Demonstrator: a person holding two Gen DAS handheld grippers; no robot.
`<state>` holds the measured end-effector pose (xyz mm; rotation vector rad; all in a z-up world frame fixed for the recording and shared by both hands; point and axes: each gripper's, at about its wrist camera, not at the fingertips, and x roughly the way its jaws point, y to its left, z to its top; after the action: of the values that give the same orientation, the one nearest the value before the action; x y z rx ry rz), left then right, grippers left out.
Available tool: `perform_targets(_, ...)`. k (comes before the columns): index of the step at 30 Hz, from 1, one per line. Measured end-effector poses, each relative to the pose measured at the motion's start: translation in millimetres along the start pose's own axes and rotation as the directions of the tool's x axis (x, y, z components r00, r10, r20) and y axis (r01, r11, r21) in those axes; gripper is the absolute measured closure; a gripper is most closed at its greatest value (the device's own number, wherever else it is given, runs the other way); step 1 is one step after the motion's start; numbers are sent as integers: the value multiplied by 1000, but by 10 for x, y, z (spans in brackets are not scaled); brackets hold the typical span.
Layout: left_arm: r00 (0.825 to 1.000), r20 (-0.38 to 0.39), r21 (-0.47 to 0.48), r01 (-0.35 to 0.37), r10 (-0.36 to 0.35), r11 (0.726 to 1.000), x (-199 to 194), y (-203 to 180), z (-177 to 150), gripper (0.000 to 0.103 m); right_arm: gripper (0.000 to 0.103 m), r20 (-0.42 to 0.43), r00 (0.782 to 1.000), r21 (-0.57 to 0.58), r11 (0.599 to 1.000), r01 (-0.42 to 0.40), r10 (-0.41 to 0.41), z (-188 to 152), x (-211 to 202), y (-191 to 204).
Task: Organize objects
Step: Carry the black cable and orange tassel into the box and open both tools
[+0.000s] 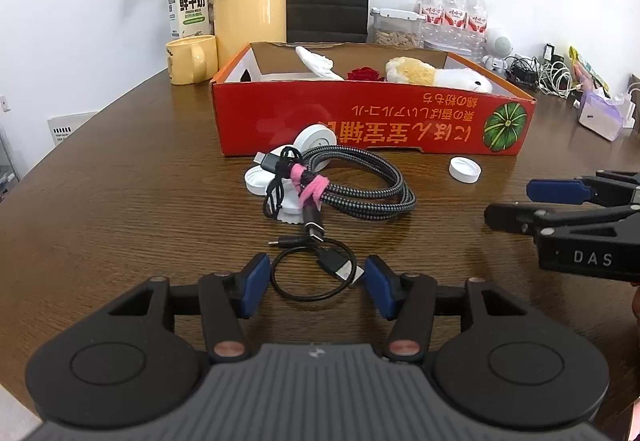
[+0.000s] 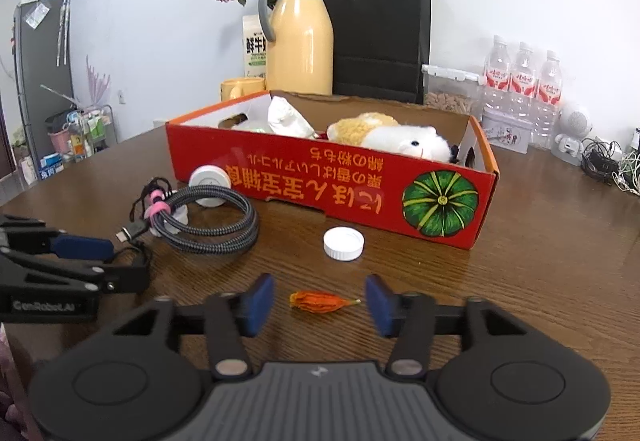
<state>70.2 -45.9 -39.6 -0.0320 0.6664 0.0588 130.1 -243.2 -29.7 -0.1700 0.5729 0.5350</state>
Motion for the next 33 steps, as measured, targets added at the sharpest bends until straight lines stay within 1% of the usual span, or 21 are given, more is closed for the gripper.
perform_targets(4,1000,4,-3,7,-7,1000,1,11,-1,48,45,-52,998,10,1000,-16,17,16,107,-18)
perform_targets(5,1000,5,-3,8,-8,1000,-3,15,-3,49,49,-61,998,13,1000,-20,21,15,127,-22)
perform_targets(6,1000,6,-2,8,-8,1000,-6,21,-4,51,57,-58,998,14,1000,-22,22,17,126,-22)
perform_targets(7,1000,6,-1,10,-10,1000,-10,26,-4,54,61,-56,998,11,1000,-23,24,15,122,-18)
perform_targets(8,1000,6,-2,14,-14,1000,-15,32,-4,55,63,-54,998,8,1000,-25,25,11,116,-10)
perform_targets(12,1000,6,-3,24,-24,1000,-39,71,-12,60,63,-50,999,1,1000,-16,16,10,98,5)
perform_targets(17,1000,6,1,28,-28,1000,-89,127,-40,60,63,-41,999,6,1000,-5,5,-3,57,-5)
perform_targets(19,1000,8,7,30,-30,1000,-120,150,-57,65,63,-39,999,9,1000,0,0,-6,43,-10)
perform_targets(23,1000,9,11,25,-25,1000,-158,216,-81,66,63,-35,999,12,1000,8,-8,-11,15,-20)
perform_targets(25,1000,7,11,24,-24,1000,-169,242,-89,71,63,-34,999,12,1000,12,-12,-6,11,-16)
perform_targets(27,1000,7,10,20,-20,1000,-186,270,-95,71,63,-34,999,11,1000,16,-15,-7,9,-11)
perform_targets(28,1000,6,8,18,-18,1000,-192,287,-96,67,63,-35,999,11,1000,16,-16,-8,8,-9)
perform_targets(29,1000,0,3,17,-17,1000,-194,304,-94,58,63,-36,999,11,1000,18,-17,-10,8,-9)
perform_targets(30,1000,-1,-3,14,-14,1000,-194,314,-93,34,63,-36,999,12,1000,19,-18,-11,6,-8)
perform_targets(31,1000,12,-4,11,-11,1000,-206,318,-92,25,63,-36,999,13,1000,20,-19,-11,5,-8)
perform_targets(33,1000,29,4,10,-10,1000,-212,308,-74,25,63,-36,999,15,1000,22,-22,-12,0,-9)
